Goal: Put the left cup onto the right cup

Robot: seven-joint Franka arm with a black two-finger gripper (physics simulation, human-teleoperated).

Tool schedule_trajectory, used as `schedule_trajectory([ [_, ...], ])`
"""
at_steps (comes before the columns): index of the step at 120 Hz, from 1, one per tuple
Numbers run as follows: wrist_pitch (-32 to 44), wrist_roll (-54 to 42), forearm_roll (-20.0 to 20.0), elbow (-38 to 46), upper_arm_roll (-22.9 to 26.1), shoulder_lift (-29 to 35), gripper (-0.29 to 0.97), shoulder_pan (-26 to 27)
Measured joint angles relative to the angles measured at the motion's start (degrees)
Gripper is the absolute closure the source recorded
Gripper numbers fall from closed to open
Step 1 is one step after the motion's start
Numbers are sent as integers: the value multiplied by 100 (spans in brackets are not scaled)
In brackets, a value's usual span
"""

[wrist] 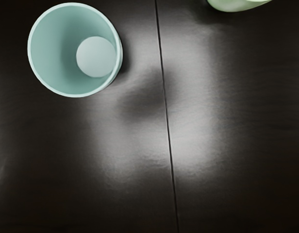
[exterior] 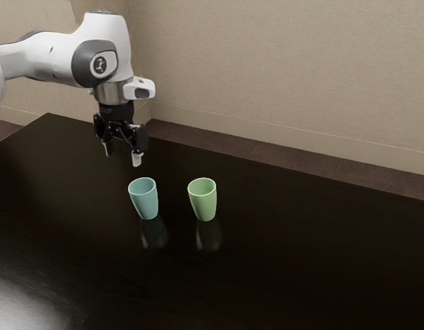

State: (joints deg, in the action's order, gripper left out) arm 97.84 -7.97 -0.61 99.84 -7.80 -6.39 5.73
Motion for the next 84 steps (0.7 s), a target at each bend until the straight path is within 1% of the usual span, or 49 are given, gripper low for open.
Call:
schedule_trajectory([
  [21,268,64,7,76,-2,-111,0,-36],
  [52,452,397,15,90,-6,-232,0,-135],
  [84,594,828,21,93,-177,-433,0,-168],
])
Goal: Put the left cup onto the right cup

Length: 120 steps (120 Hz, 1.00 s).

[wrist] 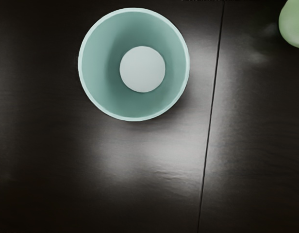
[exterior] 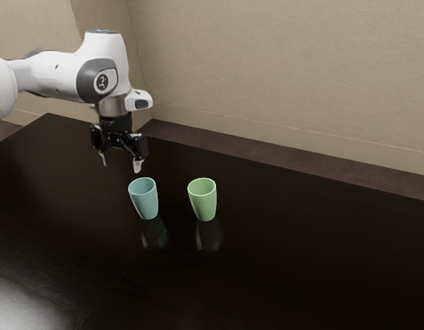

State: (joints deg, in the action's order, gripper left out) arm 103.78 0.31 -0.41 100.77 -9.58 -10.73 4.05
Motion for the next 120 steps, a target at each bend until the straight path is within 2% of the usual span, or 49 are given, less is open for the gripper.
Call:
schedule_trajectory([
  [120,567,1239,33,65,-97,-576,0,-195],
])
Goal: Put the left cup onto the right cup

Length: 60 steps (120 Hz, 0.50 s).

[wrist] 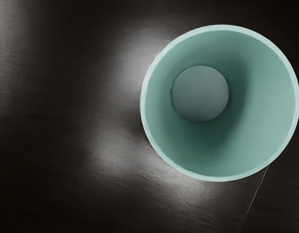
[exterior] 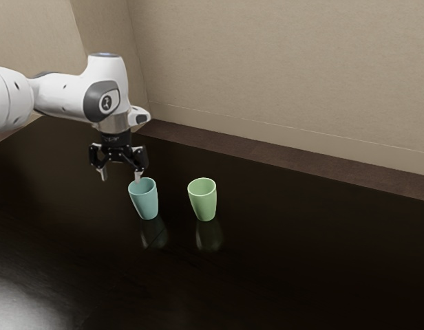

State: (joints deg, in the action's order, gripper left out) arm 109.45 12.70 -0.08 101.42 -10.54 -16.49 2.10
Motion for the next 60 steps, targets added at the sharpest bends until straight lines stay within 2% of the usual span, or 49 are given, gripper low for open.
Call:
schedule_trajectory([
  [60,93,234,57,-278,-18,-336,0,10],
])
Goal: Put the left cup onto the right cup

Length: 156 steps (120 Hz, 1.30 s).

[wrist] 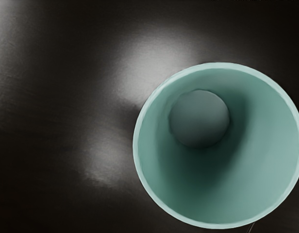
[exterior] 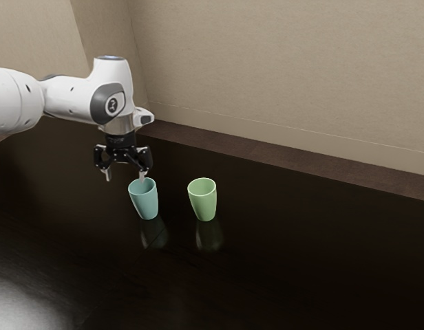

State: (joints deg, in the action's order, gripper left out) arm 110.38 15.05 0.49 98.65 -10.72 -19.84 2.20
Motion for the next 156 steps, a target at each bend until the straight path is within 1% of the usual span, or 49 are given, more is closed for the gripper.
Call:
schedule_trajectory([
  [48,66,76,118,-1,0,-66,0,-154],
  [88,167,102,114,-10,0,-158,0,-189],
  [124,168,117,124,-306,0,-360,0,-185],
  [156,178,125,138,-335,0,-487,0,-193],
])
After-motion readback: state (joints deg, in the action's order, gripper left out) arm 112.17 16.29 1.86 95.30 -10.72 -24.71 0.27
